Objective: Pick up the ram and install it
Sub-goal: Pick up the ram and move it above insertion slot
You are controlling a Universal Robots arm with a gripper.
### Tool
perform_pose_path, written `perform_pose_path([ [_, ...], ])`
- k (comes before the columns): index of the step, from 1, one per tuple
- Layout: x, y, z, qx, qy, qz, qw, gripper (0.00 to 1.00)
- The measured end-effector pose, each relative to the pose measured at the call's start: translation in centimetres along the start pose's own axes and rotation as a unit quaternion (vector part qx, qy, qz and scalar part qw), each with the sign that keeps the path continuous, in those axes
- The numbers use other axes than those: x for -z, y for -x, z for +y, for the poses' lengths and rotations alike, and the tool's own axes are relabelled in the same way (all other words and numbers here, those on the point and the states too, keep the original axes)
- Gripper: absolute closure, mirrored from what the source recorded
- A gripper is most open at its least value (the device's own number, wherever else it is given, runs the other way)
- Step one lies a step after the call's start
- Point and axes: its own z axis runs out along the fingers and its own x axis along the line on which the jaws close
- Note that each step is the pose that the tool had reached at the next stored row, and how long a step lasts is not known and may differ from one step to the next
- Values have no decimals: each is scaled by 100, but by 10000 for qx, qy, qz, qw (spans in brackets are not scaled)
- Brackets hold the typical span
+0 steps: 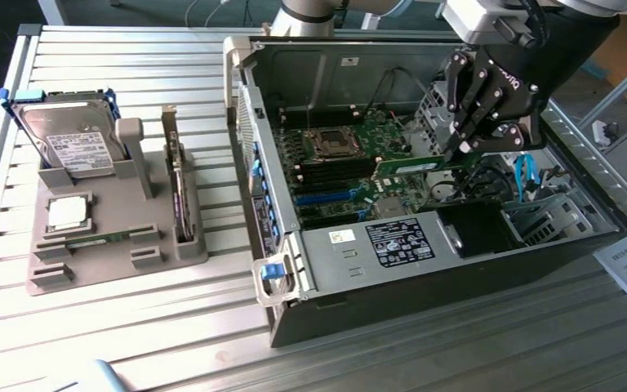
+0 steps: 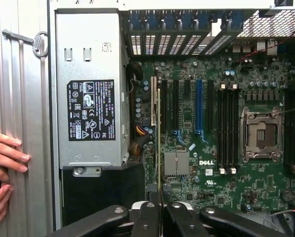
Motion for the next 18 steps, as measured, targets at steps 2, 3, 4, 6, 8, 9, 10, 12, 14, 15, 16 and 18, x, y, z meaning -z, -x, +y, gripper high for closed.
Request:
perform_pose_path([
  [2, 0, 0, -8, 0, 37, 0, 10000, 88],
  [3, -1, 0, -8, 0, 37, 0, 10000, 88],
  [4, -1, 0, -8, 0, 37, 0, 10000, 88],
  [6, -7, 2, -9, 0, 36, -3, 10000, 88],
  [8, -14, 5, -9, 0, 37, -1, 10000, 88],
  [9, -17, 8, -9, 0, 37, 0, 10000, 88],
  [10, -23, 17, -9, 0, 37, 0, 10000, 88],
  [12, -32, 32, -8, -1, 37, 0, 10000, 88],
  [14, -45, 80, -8, -1, 37, -1, 10000, 88],
  [15, -48, 100, -8, -1, 37, -1, 10000, 88],
  [16, -50, 117, -8, -1, 37, 0, 10000, 88],
  [18, -55, 173, -7, -1, 37, 0, 10000, 88],
])
